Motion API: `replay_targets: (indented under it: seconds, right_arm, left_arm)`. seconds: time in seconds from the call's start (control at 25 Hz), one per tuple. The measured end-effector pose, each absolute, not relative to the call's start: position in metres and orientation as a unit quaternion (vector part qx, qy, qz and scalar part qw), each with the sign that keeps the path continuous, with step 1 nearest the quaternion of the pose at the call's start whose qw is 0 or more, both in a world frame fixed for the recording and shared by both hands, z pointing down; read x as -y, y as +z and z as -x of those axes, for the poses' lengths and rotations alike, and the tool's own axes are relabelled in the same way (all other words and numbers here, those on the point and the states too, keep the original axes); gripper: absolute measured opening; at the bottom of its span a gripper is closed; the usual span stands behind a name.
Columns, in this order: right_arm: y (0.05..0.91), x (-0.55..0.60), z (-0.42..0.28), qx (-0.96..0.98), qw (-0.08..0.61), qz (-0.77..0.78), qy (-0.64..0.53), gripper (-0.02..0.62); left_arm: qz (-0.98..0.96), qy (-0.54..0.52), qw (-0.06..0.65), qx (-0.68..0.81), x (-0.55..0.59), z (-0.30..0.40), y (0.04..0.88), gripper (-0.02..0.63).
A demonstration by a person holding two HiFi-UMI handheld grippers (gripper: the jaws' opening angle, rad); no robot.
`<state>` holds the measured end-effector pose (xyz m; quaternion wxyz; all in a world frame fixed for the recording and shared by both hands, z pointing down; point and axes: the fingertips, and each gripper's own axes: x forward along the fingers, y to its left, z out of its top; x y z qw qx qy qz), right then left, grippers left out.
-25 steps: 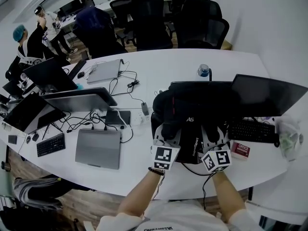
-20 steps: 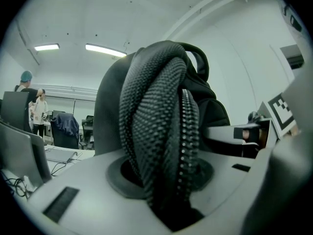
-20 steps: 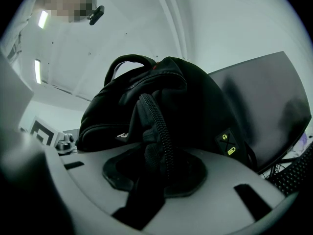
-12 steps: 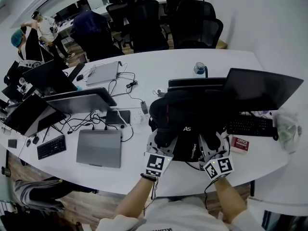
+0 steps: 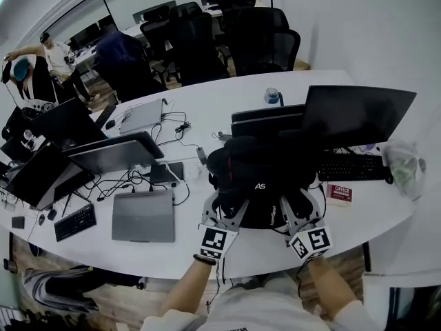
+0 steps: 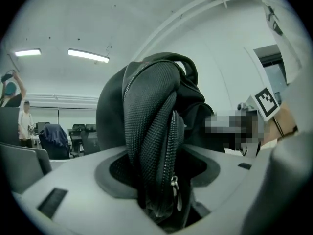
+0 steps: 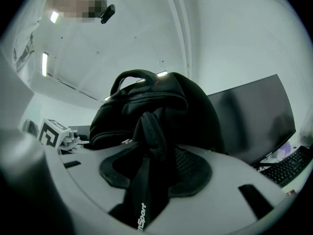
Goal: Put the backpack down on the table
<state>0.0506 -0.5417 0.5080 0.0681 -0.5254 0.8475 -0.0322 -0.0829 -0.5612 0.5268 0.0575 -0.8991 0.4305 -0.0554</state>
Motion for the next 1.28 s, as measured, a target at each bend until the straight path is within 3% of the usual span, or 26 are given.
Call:
replay_targets:
  seconds: [0.24,0.32,0.48,0.6,0.8,1.28]
  right_arm:
    - [0.511,0.499,-0.071,-0.824,0.057,0.563,-0.021,0.164]
    - [0.512,0.476,-0.091,-0.810,0.066,0.582,-0.022,0.102]
    - [0.517,0.423,-0.131,-0.792,0.081,0.603,-0.041,0.048]
    - [0.513,0.378,-0.161,-0.786,0.080,0.612,-0.041,0.041]
    - [0.499,0.298,-0.194,-0.780,0.095,0.617,-0.043,0.035]
    - [0.513,0.156,-0.216,-0.780,0.087,0.615,-0.077,0.035]
  left_arm:
    - [0.876,-0.050,0.049,-0.477,0.514,0.126,0.531,0.241]
    - [0.859,-0.032,0.025,-0.511,0.489,0.152,0.528,0.236]
    - [0.827,0.019,0.013,-0.561,0.433,0.189,0.510,0.054]
    - [0.812,0.048,0.009,-0.581,0.390,0.194,0.489,0.008]
    - [0.803,0.058,0.033,-0.593,0.312,0.180,0.456,0.008]
    - [0.800,0.065,0.003,-0.596,0.159,0.172,0.444,0.008]
